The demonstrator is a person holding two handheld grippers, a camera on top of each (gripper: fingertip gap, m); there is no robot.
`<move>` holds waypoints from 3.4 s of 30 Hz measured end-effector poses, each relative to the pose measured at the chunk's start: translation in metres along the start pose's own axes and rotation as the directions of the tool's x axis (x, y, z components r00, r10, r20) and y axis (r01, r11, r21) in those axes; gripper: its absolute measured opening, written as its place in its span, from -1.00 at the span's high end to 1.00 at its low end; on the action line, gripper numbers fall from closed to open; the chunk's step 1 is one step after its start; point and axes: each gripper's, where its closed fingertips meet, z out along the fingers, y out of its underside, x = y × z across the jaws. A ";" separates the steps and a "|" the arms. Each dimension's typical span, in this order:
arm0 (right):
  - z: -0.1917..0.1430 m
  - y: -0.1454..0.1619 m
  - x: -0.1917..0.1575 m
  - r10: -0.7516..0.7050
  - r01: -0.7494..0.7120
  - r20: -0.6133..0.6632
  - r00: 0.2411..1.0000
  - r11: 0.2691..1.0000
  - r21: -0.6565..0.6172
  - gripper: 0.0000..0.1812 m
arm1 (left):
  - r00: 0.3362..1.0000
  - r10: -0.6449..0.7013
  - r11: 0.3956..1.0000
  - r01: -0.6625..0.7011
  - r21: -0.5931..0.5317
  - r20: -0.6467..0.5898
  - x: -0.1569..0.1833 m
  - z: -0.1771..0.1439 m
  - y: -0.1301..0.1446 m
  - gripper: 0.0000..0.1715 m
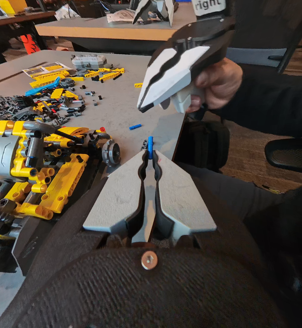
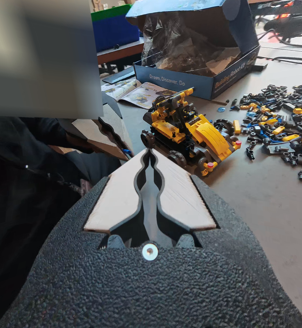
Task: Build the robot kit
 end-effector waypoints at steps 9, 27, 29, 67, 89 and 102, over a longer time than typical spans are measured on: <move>-0.007 0.010 -0.008 0.110 -0.107 0.189 0.976 0.994 -0.027 0.88 | 0.998 0.006 1.000 -0.005 0.017 -0.063 0.007 0.023 -0.016 0.99; -0.006 0.015 -0.030 0.090 -0.084 0.097 0.991 0.994 -0.066 0.95 | 0.991 0.124 0.992 -0.124 -0.006 -0.056 0.018 0.024 -0.012 0.98; -0.003 0.018 -0.028 0.091 -0.085 0.076 0.993 0.993 -0.084 0.93 | 0.990 0.128 0.991 -0.130 -0.026 -0.054 0.016 0.024 -0.008 0.98; 0.018 0.029 -0.023 0.063 -0.066 -0.030 0.998 0.995 -0.081 0.94 | 0.997 0.075 0.988 -0.076 -0.135 -0.007 0.005 0.024 0.017 0.97; -0.062 0.030 0.046 0.157 -0.159 -0.313 0.937 0.987 0.019 0.95 | 0.998 -0.062 0.957 0.053 -0.286 -0.023 0.001 0.051 0.024 0.72; -0.060 0.068 0.056 -0.092 -0.007 -0.417 0.904 0.973 -0.229 0.95 | 1.000 0.021 0.901 -0.017 -0.434 0.005 -0.013 0.070 0.035 0.94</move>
